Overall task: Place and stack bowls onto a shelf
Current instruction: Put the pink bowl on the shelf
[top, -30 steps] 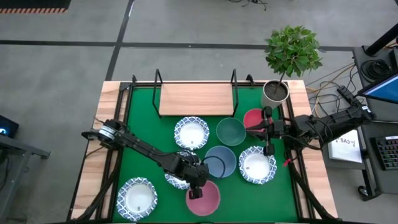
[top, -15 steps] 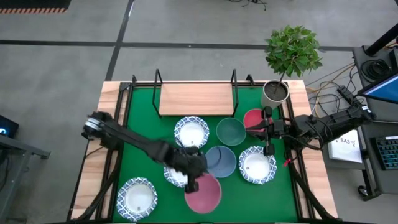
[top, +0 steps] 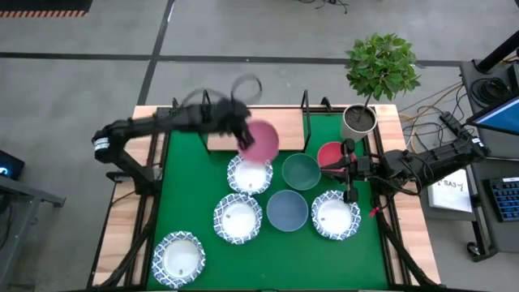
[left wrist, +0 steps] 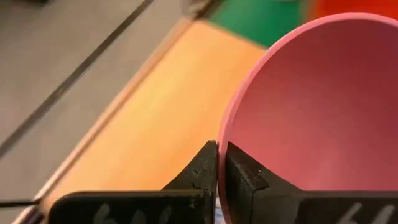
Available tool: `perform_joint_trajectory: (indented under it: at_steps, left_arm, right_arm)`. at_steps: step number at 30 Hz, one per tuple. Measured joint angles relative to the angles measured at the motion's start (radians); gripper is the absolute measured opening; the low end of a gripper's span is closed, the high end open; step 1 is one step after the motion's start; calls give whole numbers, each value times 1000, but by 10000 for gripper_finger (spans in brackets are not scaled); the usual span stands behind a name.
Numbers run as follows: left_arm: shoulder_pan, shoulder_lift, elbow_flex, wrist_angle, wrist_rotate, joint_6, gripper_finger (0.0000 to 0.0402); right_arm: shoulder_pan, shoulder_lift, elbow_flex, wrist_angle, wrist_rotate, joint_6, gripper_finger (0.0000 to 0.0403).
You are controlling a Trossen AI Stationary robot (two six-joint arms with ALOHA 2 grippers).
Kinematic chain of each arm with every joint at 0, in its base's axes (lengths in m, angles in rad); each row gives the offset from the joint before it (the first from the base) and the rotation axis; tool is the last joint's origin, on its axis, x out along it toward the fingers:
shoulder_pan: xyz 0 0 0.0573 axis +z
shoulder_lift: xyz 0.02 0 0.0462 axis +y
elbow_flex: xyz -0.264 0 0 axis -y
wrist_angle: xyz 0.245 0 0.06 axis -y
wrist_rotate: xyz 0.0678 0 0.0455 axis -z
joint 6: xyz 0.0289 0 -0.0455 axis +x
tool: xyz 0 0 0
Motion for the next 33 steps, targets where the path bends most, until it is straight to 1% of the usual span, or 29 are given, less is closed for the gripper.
perform_joint_trajectory:
  at_steps: [3,6,10,16,21,23,33]
  left_arm:
    - [144,40,-4,-3,91,28,0]
    - [241,71,-5,-3,164,33,0]
    - [310,114,-5,-6,175,31,0]
    - [328,159,-6,-16,161,30,0]
    - [328,188,-6,-43,94,36,0]
    - [329,197,-6,-48,90,45,4]
    - [330,211,-4,-50,87,72,60]
  right_arm:
    - [0,1,0,-7,0,2,29]
    - [0,1,0,-28,0,3,29]
    - [0,1,0,-51,1,1,29]
    - [0,0,0,-60,1,9,29]
    - [0,0,0,-61,1,11,29]
    - [0,0,0,-62,1,14,29]
    - [0,0,0,-69,1,19,29]
